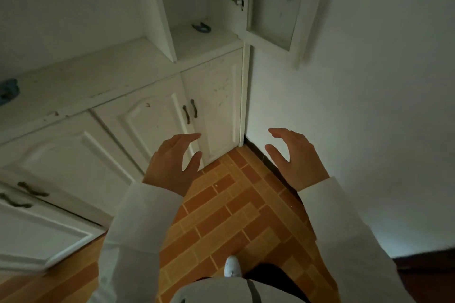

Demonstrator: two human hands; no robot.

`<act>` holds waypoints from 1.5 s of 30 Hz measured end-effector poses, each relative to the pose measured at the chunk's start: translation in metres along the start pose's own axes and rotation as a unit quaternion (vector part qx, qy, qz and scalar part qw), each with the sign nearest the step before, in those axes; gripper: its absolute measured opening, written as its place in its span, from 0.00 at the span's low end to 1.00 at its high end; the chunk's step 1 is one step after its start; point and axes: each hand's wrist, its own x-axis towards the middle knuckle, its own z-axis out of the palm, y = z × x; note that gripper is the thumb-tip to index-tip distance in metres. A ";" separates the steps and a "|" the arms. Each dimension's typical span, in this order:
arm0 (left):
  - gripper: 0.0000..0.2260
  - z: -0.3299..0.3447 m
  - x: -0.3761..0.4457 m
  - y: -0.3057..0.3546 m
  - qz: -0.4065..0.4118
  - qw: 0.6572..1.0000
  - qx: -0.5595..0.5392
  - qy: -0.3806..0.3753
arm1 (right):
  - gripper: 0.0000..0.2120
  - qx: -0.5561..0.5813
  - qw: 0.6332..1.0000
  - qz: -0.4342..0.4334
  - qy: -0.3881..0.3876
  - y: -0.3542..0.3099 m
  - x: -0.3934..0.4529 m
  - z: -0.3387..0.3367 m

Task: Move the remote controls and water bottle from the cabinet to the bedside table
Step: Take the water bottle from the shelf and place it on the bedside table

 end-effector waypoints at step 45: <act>0.15 0.032 0.468 -0.003 0.009 0.975 0.053 0.214 | 0.18 0.068 0.958 -0.277 -0.003 -0.023 0.542 -0.030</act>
